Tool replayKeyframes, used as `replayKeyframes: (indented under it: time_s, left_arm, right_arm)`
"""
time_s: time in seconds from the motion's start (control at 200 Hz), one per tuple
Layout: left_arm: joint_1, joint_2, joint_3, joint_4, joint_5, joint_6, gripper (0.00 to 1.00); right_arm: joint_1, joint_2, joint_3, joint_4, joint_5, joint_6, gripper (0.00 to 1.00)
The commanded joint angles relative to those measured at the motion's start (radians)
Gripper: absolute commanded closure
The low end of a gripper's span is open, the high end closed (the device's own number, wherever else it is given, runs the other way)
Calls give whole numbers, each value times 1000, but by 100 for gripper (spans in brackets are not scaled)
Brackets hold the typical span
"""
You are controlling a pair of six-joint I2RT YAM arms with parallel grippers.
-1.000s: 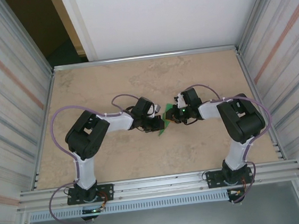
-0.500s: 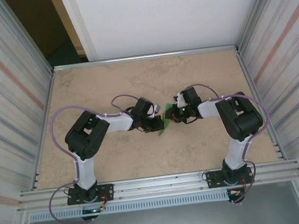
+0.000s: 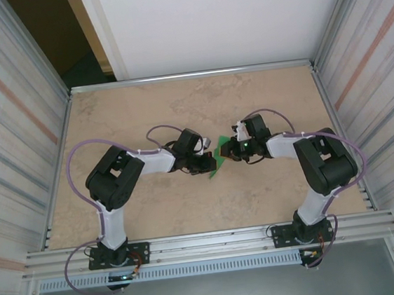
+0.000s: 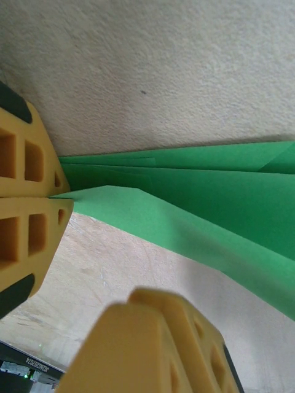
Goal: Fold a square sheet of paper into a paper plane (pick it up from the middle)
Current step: Fold the wing for the fifth time at the center of the table.
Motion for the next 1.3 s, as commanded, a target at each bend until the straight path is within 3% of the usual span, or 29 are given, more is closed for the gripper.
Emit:
replayKeyframes:
  time_s: [0.0, 0.561, 0.952, 1.298]
  left_arm:
    - [5, 56, -53, -107, -89, -5, 94]
    - [7, 38, -60, -106, -87, -4, 92]
    - [9, -128, -97, -151, -82, -6, 75]
    - [33, -157, -103, -112, -56, -35, 77]
  right_arm:
    - [11, 37, 4, 3, 8, -18, 85]
    - [11, 108, 55, -99, 90, -35, 86]
    - [23, 153, 106, -251, 191, -91, 87]
    - [29, 152, 110, -245, 176, -90, 87]
